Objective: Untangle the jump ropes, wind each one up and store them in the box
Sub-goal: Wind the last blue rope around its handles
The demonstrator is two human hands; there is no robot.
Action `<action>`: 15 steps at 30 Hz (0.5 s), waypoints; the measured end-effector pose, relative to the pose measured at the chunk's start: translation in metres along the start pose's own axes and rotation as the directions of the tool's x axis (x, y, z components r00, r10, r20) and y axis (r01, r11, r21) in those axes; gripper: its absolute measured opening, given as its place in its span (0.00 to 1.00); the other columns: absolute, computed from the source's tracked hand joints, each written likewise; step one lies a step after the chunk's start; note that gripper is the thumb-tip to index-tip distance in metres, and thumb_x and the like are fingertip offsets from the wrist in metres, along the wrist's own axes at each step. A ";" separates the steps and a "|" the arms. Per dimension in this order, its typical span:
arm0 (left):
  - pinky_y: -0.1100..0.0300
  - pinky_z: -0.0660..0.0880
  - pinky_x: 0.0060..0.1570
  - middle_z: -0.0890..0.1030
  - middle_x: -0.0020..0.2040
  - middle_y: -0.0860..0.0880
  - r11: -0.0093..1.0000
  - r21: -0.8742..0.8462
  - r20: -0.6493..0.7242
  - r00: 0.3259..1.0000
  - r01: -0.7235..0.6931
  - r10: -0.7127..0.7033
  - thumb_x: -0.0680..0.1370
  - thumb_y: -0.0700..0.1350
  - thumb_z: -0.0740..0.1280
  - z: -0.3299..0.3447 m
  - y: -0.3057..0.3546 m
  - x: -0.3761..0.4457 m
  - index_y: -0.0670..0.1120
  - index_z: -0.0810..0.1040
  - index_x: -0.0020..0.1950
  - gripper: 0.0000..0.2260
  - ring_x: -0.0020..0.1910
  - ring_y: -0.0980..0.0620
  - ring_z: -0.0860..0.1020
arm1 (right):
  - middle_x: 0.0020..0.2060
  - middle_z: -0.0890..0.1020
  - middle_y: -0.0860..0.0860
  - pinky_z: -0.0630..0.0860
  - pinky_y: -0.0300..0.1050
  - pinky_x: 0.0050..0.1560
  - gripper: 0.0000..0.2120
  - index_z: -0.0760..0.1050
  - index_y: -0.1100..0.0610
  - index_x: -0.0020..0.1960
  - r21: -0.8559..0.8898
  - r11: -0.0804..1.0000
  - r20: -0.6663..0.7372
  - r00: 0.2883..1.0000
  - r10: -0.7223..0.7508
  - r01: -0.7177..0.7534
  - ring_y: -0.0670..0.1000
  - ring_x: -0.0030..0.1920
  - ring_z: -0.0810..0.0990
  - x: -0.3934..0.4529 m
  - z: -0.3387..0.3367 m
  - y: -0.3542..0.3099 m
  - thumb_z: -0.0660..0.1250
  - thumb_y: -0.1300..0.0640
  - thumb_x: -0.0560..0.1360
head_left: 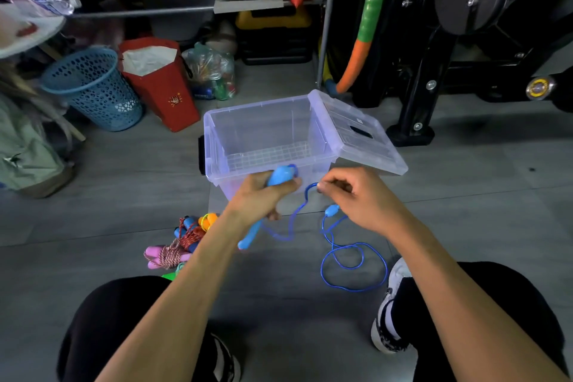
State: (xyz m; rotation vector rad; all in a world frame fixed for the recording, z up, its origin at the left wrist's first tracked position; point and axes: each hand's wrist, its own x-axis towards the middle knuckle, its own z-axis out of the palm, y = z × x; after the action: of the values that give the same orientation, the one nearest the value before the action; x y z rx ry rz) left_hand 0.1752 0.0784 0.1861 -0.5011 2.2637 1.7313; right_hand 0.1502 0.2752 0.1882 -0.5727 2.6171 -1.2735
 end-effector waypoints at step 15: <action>0.61 0.68 0.27 0.73 0.32 0.45 0.973 -0.224 -0.359 0.923 0.060 -0.140 0.70 0.38 0.73 -0.031 -0.011 0.014 0.42 0.76 0.39 0.06 0.24 0.50 0.66 | 0.24 0.77 0.44 0.74 0.45 0.35 0.12 0.77 0.56 0.36 -0.144 0.960 0.123 0.958 0.259 -0.241 0.45 0.26 0.73 -0.007 -0.010 0.015 0.66 0.49 0.75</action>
State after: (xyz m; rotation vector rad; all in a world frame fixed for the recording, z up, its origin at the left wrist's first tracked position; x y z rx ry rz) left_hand 0.1674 0.0437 0.1787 -1.0555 2.2483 1.9699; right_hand 0.1497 0.2932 0.1826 -0.3211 2.5660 -0.9591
